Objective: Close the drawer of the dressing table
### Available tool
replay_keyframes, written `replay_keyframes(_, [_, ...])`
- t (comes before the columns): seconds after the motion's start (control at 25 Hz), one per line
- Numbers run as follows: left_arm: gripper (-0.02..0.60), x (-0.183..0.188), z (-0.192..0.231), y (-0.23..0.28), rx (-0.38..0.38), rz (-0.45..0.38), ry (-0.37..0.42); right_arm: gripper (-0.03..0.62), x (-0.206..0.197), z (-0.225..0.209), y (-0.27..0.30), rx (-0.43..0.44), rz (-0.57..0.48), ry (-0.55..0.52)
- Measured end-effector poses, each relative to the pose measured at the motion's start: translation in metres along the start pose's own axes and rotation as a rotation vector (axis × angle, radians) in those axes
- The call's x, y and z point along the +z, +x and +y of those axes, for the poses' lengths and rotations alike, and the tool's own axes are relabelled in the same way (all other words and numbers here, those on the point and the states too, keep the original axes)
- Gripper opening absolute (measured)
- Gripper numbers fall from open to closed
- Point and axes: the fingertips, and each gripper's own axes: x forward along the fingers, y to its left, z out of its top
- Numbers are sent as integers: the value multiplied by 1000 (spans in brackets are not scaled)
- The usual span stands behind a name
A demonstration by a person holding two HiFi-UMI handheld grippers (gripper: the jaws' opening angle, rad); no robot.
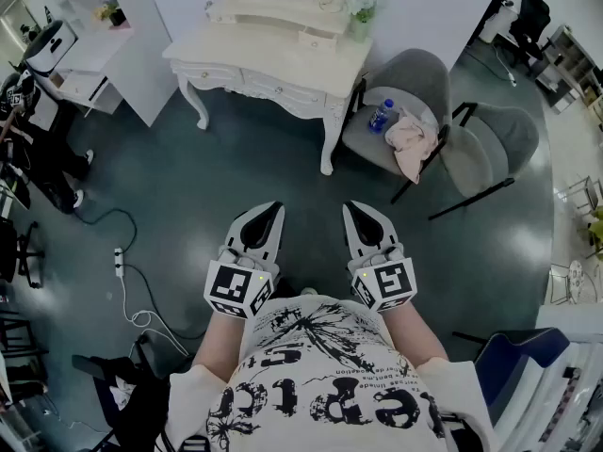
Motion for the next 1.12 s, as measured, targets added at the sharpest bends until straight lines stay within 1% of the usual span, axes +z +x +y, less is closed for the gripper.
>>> replay_keyframes(0.2, [20,-2,-4,8,-6,1,-7,17,-1,-9,1,11,2,7])
replay_keyframes(0.68, [20,-8,11,24,3,26,-34,17,-12,-26,20,-41,31,46])
replay_keyframes(0.96, [20,-13,34,40,2,51,-51,17,-20,-33,48,-43,59,64])
replay_keyframes(1.12, [20,-15,63,58,3,60,-70,17,-28,-39,82,-39,104,74])
